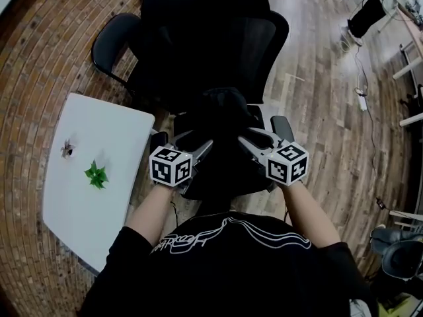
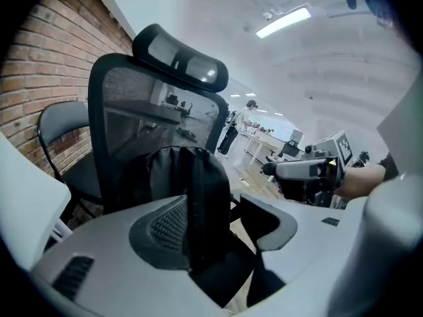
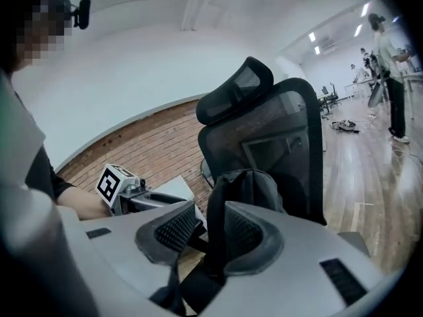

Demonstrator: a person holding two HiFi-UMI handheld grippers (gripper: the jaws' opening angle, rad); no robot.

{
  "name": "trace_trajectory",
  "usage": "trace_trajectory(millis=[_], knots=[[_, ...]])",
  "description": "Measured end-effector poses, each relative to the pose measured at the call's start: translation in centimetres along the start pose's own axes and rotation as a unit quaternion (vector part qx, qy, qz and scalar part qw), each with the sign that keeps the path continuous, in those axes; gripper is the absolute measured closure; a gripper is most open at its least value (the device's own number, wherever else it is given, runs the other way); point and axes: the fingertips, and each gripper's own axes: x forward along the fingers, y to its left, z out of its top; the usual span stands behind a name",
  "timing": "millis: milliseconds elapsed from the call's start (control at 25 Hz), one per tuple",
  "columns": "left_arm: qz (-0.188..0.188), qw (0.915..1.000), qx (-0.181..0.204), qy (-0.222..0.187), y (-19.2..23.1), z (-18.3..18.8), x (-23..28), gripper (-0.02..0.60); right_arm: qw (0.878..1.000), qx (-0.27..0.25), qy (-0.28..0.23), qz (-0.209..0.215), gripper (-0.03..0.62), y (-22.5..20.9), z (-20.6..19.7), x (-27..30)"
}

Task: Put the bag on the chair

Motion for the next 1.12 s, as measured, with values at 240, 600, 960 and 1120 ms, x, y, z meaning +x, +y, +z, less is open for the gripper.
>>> trace_trajectory(millis=[240, 600, 960, 1120], knots=[[-0.038, 0.9984, 0.011, -0.040, -7.6, 0.5, -4.8, 0.470, 0.999, -0.010, -0.018, 0.045, 0.587, 5.1, -0.8, -4.7], [-0.121, 0.9872, 0.005, -0.104, -17.0, 1.5, -11.7, 0.538, 0.991, -0.017, -0.076, 0.109, 0.600, 12.2, 0.6, -11.8], [-0.134, 0.9800, 0.055, -0.136, -22.8, 1.8, -14.7, 0.538, 0.987, -0.040, -0.107, 0.110, 0.600, 15.1, 0.5, -17.1], [-0.129, 0.9799, 0.069, -0.135, -23.3, 0.9, -15.0, 0.538, 0.988, -0.052, -0.104, 0.100, 0.600, 15.8, -0.4, -18.1]])
